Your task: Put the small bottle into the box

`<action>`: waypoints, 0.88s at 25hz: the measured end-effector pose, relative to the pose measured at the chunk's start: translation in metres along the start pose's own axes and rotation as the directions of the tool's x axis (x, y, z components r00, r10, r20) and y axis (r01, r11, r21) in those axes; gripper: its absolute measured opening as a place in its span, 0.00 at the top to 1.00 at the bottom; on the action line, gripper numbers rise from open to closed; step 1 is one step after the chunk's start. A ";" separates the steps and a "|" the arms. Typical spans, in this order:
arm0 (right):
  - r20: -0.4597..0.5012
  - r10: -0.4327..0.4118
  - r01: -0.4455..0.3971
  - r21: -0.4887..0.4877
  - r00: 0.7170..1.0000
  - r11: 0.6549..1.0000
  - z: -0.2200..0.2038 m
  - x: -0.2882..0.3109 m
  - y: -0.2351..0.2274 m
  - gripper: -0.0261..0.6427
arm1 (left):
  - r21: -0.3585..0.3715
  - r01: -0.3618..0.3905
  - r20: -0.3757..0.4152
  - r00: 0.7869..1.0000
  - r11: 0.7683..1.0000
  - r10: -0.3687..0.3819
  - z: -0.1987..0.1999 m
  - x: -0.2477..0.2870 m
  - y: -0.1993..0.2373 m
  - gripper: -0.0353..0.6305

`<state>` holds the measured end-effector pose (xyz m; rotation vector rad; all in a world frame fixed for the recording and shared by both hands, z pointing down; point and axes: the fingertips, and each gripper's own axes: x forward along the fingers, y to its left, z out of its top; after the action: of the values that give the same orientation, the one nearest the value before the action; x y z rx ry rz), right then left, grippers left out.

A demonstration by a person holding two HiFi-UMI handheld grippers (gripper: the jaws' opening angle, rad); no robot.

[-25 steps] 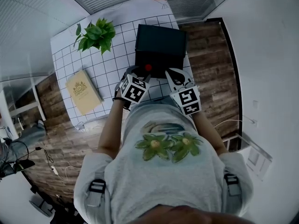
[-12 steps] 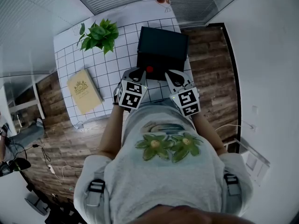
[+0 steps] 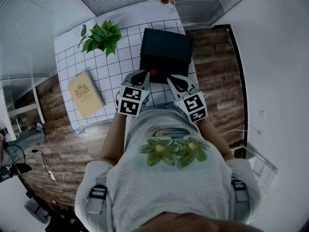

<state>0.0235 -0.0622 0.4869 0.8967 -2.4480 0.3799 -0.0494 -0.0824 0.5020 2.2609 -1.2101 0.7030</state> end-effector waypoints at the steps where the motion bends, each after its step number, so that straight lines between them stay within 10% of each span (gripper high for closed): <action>1: -0.003 0.002 -0.002 0.000 1.000 1.000 0.000 0.000 0.000 0.95 | 0.003 0.002 0.003 1.000 1.000 -0.002 0.002 -0.001 -0.001 0.94; 22: -0.023 0.015 -0.014 0.017 1.000 1.000 -0.010 0.000 -0.002 0.95 | -0.050 -0.011 0.115 0.993 0.999 0.017 0.026 -0.012 0.011 0.94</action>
<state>0.0286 -0.0597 0.4960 0.8772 -2.4350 0.4142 -0.0586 -0.0964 0.4760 2.2809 -1.2837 0.5478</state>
